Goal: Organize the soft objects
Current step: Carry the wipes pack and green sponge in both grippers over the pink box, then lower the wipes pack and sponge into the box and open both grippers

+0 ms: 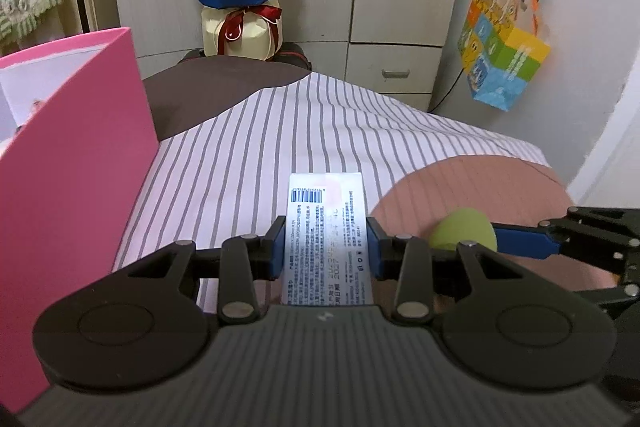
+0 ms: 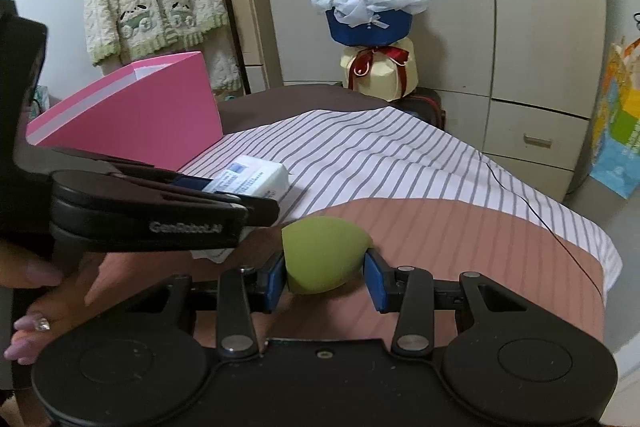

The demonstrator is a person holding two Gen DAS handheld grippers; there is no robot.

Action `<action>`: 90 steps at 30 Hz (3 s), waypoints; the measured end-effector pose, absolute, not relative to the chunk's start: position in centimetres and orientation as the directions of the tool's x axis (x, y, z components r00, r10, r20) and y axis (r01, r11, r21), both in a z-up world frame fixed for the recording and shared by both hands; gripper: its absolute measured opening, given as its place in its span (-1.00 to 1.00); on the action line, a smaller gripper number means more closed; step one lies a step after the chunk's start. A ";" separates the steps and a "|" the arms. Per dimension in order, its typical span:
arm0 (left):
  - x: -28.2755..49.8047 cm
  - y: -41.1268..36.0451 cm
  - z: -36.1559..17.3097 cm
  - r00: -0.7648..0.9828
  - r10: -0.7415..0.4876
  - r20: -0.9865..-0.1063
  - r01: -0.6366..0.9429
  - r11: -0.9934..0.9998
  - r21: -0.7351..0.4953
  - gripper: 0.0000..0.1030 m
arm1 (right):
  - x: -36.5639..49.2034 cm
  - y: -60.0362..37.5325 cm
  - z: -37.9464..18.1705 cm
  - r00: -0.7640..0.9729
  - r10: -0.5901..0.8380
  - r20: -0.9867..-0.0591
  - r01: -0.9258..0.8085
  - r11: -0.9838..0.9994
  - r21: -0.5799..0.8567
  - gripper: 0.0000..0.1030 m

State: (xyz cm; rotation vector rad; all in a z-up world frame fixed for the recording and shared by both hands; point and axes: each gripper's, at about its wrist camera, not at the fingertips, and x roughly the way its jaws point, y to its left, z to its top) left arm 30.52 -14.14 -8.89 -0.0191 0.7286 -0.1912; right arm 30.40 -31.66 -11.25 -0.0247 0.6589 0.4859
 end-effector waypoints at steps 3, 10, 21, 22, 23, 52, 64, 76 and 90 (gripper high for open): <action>29.1 -13.3 -8.2 0.729 -0.200 -0.655 0.175 0.979 -0.105 -0.26 | 29.4 -31.4 -10.9 0.688 0.412 -0.598 -0.422 0.897 0.132 -0.10; 25.9 -11.6 -7.1 0.705 -0.265 -0.658 0.220 0.964 -0.152 -0.26 | 26.7 -30.9 -9.9 0.702 0.378 -0.604 -0.378 0.916 0.134 -0.10; 20.9 -8.3 -5.4 0.693 -0.363 -0.623 0.294 0.931 -0.216 -0.26 | 22.5 -30.4 -9.0 0.696 0.342 -0.631 -0.318 0.935 0.156 -0.10; 20.4 -8.0 -5.3 0.686 -0.377 -0.622 0.303 0.926 -0.227 -0.26 | 22.1 -30.2 -8.9 0.695 0.341 -0.633 -0.317 0.935 0.155 -0.09; 20.0 -7.7 -5.1 0.679 -0.388 -0.623 0.310 0.921 -0.236 -0.26 | 21.7 -30.0 -8.8 0.693 0.341 -0.635 -0.319 0.935 0.155 -0.09; 9.2 2.9 -0.7 0.491 -0.414 -0.767 0.389 0.892 -0.232 -0.26 | 10.8 -21.5 -1.1 0.499 0.596 -0.629 -0.646 0.740 0.188 -0.09; 10.2 9.9 4.0 0.616 -0.407 -0.674 0.313 0.912 -0.265 -0.25 | 13.0 -15.3 2.9 0.511 0.660 -0.550 -0.743 0.661 0.104 -0.08; 20.1 13.2 4.4 0.681 -0.377 -0.627 0.219 0.923 -0.317 -0.25 | 21.5 -11.8 3.9 0.577 0.655 -0.487 -0.737 0.675 0.035 -0.07; 30.3 14.3 2.0 0.644 -0.299 -0.704 0.105 0.947 -0.305 -0.25 | 31.0 -8.9 2.0 0.540 0.654 -0.530 -0.762 0.647 0.023 -0.06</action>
